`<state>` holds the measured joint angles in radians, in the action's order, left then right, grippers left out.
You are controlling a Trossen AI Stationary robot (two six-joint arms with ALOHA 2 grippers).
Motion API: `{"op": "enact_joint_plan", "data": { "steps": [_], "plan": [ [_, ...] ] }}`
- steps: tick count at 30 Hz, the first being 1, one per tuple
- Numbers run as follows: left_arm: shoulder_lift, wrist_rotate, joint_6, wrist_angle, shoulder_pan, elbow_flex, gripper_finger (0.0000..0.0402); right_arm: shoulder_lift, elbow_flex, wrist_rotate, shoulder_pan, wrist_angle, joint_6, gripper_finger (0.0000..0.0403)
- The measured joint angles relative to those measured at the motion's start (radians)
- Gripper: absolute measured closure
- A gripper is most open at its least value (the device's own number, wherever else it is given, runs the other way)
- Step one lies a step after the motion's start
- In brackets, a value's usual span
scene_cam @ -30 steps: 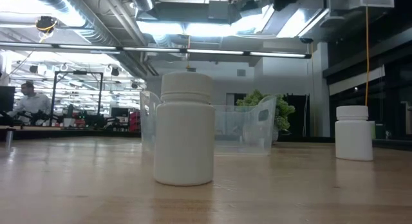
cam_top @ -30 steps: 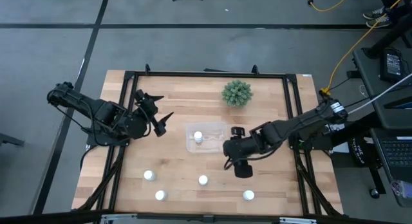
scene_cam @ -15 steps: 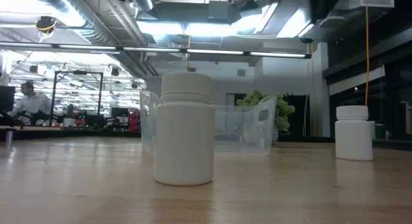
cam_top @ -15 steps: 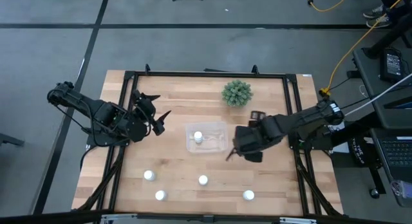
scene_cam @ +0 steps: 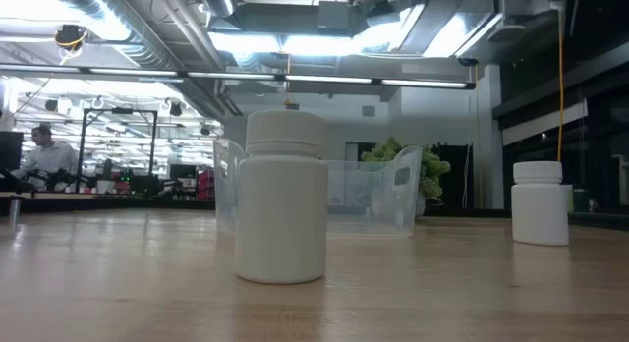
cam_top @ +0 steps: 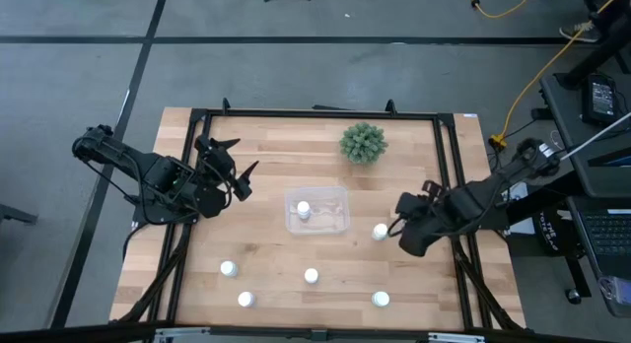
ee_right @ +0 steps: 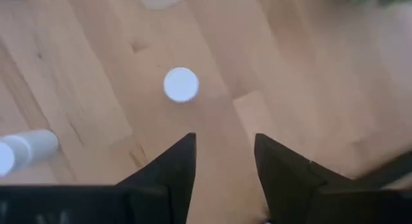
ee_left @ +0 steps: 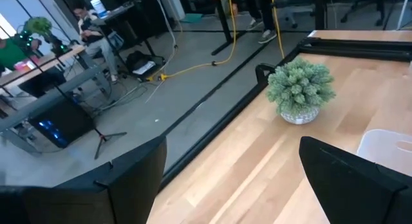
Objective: Pick and place pill bottles into a basket
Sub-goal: Put the white pill bottle into the transparent bin
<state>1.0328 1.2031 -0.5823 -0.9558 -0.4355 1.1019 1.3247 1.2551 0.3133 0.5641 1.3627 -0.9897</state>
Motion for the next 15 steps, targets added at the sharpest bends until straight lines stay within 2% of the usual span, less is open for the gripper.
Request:
{"op": "enact_joint_plan", "data": {
  "steps": [2, 5, 15],
  "plan": [
    [0.0, 0.008, -0.002, 0.0, 0.0, 0.0, 0.0054, -0.034, -0.077, 0.0, 0.005, -0.105, -0.001, 0.0243],
    [0.0, 0.009, -0.031, 0.0, 0.0, 0.0, 0.0054, -0.047, -0.154, -0.001, 0.004, -0.209, 0.089, 0.0243],
    [0.001, 0.009, -0.088, 0.001, 0.0, 0.0, 0.0054, -0.049, -0.149, -0.002, -0.037, -0.211, 0.129, 0.0243]
  ]
}}
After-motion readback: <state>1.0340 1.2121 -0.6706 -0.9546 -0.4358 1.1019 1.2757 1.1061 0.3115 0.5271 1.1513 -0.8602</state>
